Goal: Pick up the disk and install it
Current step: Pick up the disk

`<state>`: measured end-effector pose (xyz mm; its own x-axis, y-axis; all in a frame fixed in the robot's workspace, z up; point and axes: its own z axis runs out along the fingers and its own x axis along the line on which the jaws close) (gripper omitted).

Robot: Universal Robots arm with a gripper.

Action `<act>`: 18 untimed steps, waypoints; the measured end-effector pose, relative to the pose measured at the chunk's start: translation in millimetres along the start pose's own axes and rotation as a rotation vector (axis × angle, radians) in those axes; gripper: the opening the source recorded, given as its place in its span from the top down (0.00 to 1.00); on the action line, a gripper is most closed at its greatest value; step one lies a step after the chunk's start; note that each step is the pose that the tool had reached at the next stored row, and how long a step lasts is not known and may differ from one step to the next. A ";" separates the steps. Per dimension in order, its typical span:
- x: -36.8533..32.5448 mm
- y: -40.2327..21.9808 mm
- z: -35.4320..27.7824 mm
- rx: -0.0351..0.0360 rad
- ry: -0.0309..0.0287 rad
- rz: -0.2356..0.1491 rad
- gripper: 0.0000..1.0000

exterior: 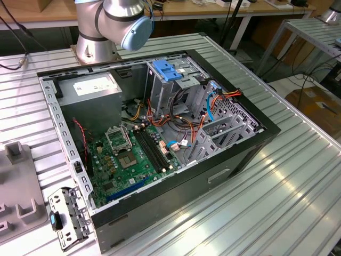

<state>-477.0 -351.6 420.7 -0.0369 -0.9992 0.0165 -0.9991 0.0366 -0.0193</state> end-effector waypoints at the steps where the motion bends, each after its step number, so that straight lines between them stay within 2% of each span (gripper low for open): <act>1: 0.0 0.0 -0.7 -0.0002 0.0000 0.000 0.63; 10: 0.1 -0.7 -6.9 -0.0023 0.0001 0.000 0.63; 18: 0.1 -1.1 -8.2 -0.0031 0.0001 0.000 0.63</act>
<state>-476.1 -351.7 429.0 -0.0369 -0.9992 0.0166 -0.9992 0.0366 -0.0162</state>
